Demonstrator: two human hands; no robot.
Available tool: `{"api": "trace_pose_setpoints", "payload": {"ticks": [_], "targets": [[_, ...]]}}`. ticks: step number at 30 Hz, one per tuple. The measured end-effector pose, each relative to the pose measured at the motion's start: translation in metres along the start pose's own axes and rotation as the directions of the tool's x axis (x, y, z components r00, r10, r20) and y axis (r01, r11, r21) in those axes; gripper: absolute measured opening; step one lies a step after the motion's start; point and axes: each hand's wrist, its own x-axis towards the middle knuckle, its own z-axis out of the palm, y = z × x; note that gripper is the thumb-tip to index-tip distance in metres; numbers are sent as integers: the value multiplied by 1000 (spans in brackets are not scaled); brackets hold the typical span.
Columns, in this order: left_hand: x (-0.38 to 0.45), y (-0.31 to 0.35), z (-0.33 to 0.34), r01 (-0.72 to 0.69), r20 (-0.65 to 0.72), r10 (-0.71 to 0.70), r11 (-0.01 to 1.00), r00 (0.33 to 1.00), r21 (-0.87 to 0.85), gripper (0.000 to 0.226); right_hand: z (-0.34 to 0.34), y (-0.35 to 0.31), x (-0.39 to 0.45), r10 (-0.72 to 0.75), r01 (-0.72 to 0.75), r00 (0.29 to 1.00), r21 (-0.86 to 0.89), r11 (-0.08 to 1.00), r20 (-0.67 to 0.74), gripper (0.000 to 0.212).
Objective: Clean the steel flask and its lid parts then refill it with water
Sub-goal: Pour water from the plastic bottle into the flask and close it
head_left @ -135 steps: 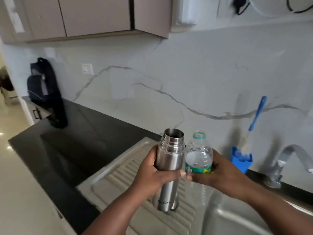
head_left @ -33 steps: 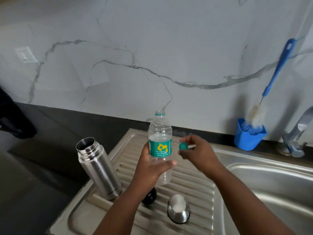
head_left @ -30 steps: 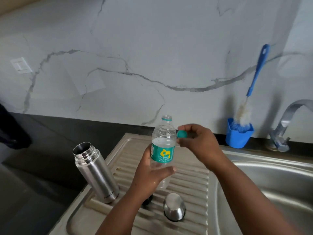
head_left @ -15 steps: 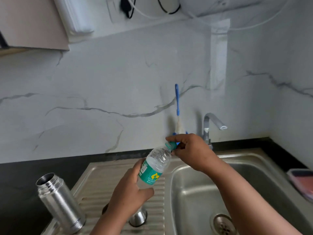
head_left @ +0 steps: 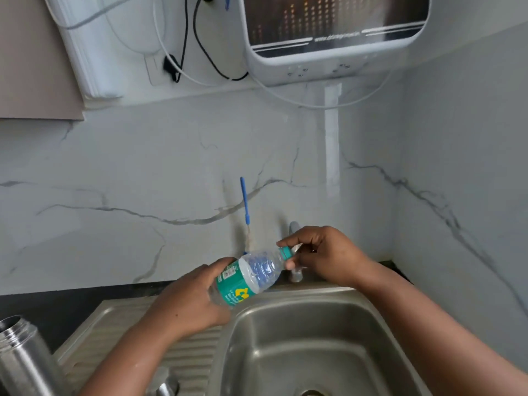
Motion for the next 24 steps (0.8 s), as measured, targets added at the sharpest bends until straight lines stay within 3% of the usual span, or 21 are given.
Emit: {"api": "trace_pose_setpoints", "payload": {"ticks": [3,5,8,11,14,16,24], "targets": [[9,32,2,-56,-19,60,987,998,153,83,-19,14,-3,-33,33,999,-79,996,6,11],[12,53,7,-94,-57,106,976,993,196,81,-28,26,-2,-12,10,1000,-115,993,-12,36],[15,73,19,-87,-95,94,993,991,75,79,-49,34,-2,58,-48,998,229,972,-35,54],[16,86,25,-81,-147,68,993,987,-81,75,-65,36,-3,95,-64,995,593,803,-22,37],[17,94,26,-79,-168,62,992,984,-99,72,-67,40,-2,91,-64,996,734,676,3,22],[17,95,24,-66,-168,51,994,984,-82,72,-67,42,-4,79,-59,997,743,666,7,17],[20,93,24,-22,-105,29,998,994,66,82,-74,52,-3,3,4,1000,504,864,-12,34]]}}
